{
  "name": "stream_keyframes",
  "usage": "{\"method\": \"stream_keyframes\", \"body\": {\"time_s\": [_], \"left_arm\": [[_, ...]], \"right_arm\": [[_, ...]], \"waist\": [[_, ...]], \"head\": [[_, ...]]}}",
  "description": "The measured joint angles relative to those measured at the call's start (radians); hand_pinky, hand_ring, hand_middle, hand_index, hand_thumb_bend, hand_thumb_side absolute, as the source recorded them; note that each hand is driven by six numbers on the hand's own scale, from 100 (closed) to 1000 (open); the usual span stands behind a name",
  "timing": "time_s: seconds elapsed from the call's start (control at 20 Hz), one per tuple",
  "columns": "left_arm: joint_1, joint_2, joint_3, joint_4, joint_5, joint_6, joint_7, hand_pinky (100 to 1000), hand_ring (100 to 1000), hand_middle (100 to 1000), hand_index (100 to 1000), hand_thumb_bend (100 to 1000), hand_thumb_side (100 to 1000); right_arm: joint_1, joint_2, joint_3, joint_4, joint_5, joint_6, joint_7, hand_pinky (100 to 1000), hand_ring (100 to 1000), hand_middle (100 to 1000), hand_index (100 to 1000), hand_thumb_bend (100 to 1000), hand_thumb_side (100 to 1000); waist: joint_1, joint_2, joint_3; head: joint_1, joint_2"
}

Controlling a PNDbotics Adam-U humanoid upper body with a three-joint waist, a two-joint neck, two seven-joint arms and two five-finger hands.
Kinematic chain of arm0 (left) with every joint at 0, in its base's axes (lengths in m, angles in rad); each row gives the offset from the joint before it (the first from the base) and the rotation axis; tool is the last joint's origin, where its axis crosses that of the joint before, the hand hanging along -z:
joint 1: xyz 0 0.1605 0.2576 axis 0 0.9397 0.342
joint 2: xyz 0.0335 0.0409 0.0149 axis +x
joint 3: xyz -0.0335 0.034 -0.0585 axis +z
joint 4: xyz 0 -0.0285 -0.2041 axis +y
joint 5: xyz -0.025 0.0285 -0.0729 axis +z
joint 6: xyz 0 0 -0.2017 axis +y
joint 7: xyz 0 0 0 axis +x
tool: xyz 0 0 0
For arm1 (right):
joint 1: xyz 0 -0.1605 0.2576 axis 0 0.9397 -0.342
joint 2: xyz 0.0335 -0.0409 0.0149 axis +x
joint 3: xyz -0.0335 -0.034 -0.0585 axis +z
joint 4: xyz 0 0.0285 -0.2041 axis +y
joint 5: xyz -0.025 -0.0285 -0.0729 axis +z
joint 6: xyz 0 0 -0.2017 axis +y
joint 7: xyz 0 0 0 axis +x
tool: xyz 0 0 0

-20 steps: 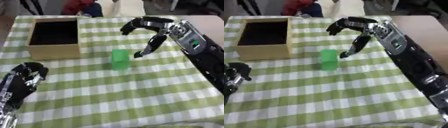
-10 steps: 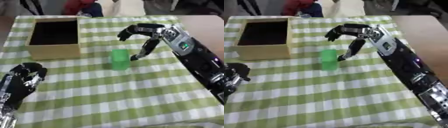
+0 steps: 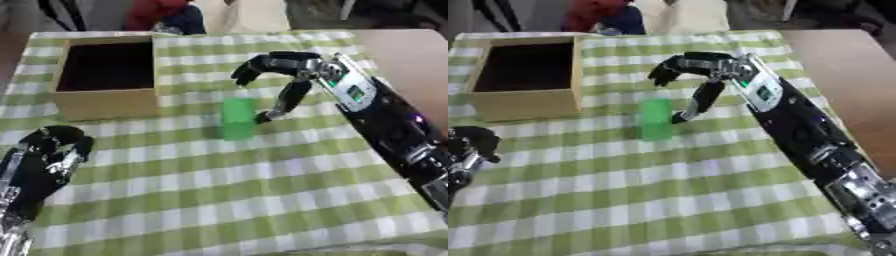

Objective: Pick up objects on the table and place them in the box.

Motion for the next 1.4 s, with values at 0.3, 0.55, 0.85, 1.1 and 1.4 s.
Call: {"method": "stream_keyframes", "body": {"time_s": [0.3, 0.55, 0.85, 1.1, 1.4], "left_arm": [[0.0, 0.0, 0.0, 0.0, 0.0, 0.0, 0.0, 537, 709, 603, 639, 492, 274], [0.0, -0.004, 0.0, 0.0, 0.0, 0.0, 0.0, 537, 709, 603, 639, 493, 274], [0.0, -0.007, 0.0, 0.0, 0.0, 0.0, 0.0, 537, 709, 602, 639, 494, 274], [0.0, -0.007, 0.0, 0.0, 0.0, 0.0, -0.001, 537, 709, 602, 639, 493, 274], [0.0, -0.007, 0.0, 0.0, 0.0, 0.0, -0.001, 537, 709, 602, 639, 494, 273]], "right_arm": [[-0.007, 0.019, -0.005, 0.033, 0.031, -0.009, -0.002, 857, 796, 753, 891, 523, 100], [-0.007, 0.039, -0.005, 0.063, 0.066, -0.02, -0.016, 857, 795, 749, 890, 391, 173], [-0.007, 0.051, 0.002, 0.07, 0.093, -0.033, -0.031, 855, 790, 741, 886, 398, 168], [-0.007, 0.054, 0.008, 0.069, 0.101, -0.043, -0.037, 856, 790, 740, 886, 407, 162], [-0.007, 0.054, 0.019, 0.053, 0.103, -0.051, -0.031, 858, 794, 746, 889, 406, 168]], "waist": [[0.001, 0.0, 0.0], [0.005, 0.0, 0.0], [0.005, 0.0, -0.001], [0.005, 0.0, -0.001], [0.005, -0.001, -0.003]], "head": [[-0.004, 0.001], [-0.005, 0.001], [-0.008, 0.001], [-0.009, 0.002], [-0.009, 0.002]]}}
